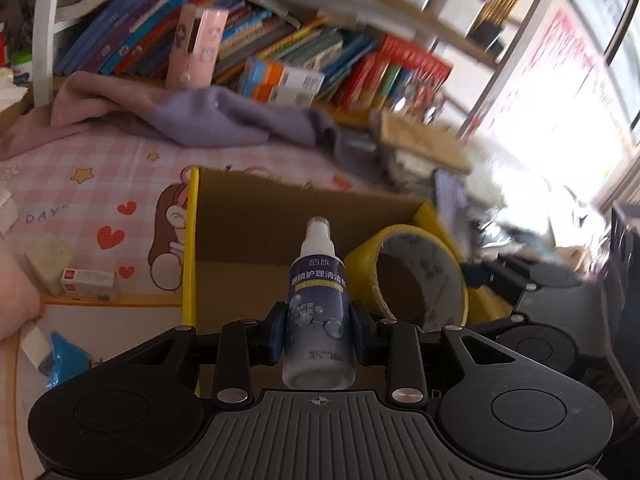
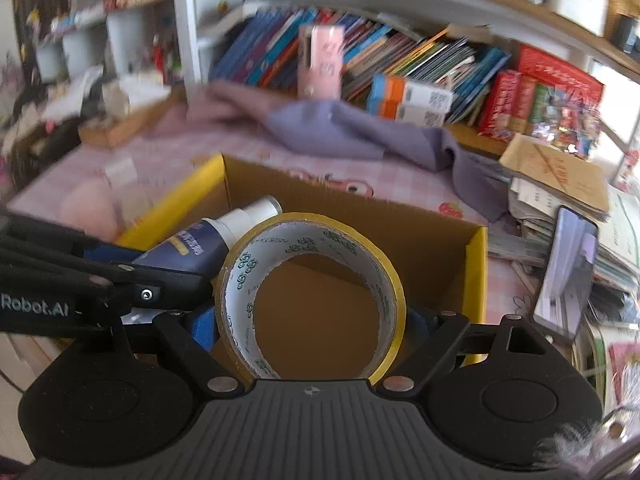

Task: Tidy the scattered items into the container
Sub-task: 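Lower the spray bottle into the box with the left tool while the right tool drops the tape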

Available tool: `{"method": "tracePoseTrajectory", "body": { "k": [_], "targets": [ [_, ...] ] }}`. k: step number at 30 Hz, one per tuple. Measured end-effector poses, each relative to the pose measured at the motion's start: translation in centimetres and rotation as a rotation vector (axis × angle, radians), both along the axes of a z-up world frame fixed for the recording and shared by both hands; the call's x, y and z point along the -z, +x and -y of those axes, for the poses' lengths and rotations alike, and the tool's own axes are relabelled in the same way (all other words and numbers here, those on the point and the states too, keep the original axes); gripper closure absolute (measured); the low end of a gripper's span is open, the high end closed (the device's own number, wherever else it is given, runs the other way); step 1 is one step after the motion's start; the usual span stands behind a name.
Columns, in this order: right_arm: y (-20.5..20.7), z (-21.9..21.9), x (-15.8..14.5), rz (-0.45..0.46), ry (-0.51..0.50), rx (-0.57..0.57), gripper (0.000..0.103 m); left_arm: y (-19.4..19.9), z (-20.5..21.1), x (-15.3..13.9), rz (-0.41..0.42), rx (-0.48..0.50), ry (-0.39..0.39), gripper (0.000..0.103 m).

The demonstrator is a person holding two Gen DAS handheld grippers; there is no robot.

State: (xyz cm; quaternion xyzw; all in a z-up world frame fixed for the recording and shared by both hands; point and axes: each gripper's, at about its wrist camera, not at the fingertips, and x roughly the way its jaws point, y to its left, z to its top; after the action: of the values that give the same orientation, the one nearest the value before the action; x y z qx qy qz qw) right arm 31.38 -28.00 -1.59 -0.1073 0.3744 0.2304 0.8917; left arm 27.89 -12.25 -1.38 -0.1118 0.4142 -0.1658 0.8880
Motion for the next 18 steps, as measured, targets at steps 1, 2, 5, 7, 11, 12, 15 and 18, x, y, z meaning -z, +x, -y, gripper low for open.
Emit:
{"method": "tracePoseTrajectory", "body": {
  "k": [1,2,5,7,11,12,15,18],
  "targets": [
    [0.6,0.0,0.4,-0.012,-0.006,-0.013,0.017,0.4,0.2,0.2,-0.009,0.000,0.012,0.072],
    [1.2,0.0,0.8,-0.027,-0.017,-0.030,0.017,0.7,0.4,0.5,-0.015,0.000,0.026,0.072],
    [2.4,-0.2,1.3,-0.051,-0.046,-0.075,0.017,1.6,1.1,0.6,-0.015,0.007,0.068,0.072],
    [3.1,-0.3,1.5,-0.085,-0.051,-0.093,0.017,2.1,1.6,0.8,-0.013,0.011,0.105,0.072],
    [3.7,-0.9,2.1,-0.117,-0.113,-0.109,0.016,2.8,2.4,1.4,-0.027,0.029,0.141,0.072],
    [3.7,-1.1,2.2,-0.118,-0.128,-0.113,0.015,2.8,2.7,1.6,-0.028,0.034,0.158,0.072],
    [3.4,-1.3,2.6,-0.126,-0.167,-0.143,0.012,2.9,3.1,2.0,-0.035,0.034,0.173,0.069],
    [3.2,-1.4,2.7,-0.148,-0.183,-0.197,0.002,2.8,3.5,2.2,-0.041,0.048,0.186,0.059]
  ]
}}
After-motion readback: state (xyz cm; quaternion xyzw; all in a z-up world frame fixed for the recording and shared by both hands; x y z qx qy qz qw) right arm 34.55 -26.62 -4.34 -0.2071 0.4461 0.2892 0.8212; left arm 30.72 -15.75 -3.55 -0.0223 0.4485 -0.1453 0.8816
